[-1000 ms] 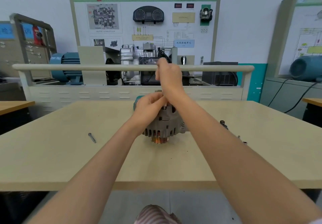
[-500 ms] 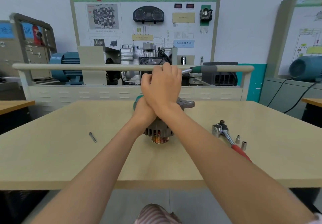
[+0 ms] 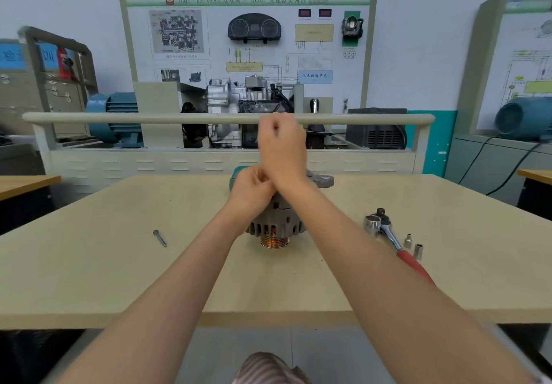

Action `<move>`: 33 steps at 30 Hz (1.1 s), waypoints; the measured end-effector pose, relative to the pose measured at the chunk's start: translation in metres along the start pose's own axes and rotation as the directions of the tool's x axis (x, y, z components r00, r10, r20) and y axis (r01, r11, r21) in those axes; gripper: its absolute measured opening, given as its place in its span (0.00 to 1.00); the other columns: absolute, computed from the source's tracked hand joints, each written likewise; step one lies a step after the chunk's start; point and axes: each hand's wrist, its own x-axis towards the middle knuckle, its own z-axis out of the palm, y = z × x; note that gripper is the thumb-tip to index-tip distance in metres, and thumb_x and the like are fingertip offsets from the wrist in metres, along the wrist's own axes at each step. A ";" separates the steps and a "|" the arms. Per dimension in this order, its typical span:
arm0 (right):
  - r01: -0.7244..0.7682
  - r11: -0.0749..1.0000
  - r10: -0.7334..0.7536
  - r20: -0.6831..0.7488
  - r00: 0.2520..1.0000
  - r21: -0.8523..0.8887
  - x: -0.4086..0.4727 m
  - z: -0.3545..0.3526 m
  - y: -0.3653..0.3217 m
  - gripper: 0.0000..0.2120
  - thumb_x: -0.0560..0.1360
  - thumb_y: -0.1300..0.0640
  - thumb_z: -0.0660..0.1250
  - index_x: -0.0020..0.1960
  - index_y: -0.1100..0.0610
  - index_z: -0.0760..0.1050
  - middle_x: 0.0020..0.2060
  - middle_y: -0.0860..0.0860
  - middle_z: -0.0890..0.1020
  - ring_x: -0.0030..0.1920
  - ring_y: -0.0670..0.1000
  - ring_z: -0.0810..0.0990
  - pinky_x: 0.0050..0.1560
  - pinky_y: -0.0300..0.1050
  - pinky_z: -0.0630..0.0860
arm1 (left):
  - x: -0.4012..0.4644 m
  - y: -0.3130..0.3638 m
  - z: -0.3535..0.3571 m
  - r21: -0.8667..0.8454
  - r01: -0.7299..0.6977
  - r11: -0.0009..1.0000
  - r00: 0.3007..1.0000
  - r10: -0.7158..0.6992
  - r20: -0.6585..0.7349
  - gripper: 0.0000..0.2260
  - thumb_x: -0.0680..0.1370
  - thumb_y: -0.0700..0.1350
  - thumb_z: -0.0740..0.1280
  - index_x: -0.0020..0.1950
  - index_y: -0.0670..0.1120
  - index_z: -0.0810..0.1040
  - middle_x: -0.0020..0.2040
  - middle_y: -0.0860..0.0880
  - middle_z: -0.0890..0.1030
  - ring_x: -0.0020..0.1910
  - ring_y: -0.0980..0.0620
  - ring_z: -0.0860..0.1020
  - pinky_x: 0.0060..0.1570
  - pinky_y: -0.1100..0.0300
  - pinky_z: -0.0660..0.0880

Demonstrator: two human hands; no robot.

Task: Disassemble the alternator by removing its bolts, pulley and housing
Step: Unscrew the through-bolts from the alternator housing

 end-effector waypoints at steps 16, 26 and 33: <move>-0.390 0.708 0.322 0.223 0.920 0.589 0.023 -0.012 -0.004 0.21 0.77 0.61 0.54 0.25 0.55 0.59 0.22 0.52 0.63 0.24 0.48 0.66 0.37 0.39 0.70 | -0.001 0.001 0.003 -0.042 -0.069 0.997 0.997 0.070 0.026 0.09 0.79 0.46 0.63 0.45 0.55 0.81 0.35 0.60 0.83 0.35 0.68 0.78 0.31 0.75 0.70; 0.118 0.879 -0.157 -0.048 0.986 -0.462 -0.003 0.005 0.001 0.13 0.73 0.54 0.59 0.32 0.57 0.69 0.34 0.48 0.72 0.42 0.51 0.70 0.55 0.48 0.66 | 0.000 -0.001 0.005 -0.017 -0.006 1.000 0.996 0.005 -0.088 0.12 0.78 0.35 0.61 0.35 0.45 0.71 0.31 0.50 0.75 0.31 0.57 0.71 0.24 0.74 0.65; -0.442 0.605 0.342 0.286 0.895 0.662 0.027 -0.013 0.002 0.22 0.77 0.60 0.54 0.24 0.55 0.59 0.19 0.50 0.64 0.22 0.46 0.65 0.43 0.45 0.72 | 0.001 -0.001 0.001 -0.067 -0.062 0.996 0.996 0.066 0.065 0.08 0.79 0.44 0.63 0.47 0.53 0.82 0.36 0.59 0.83 0.36 0.66 0.79 0.32 0.74 0.71</move>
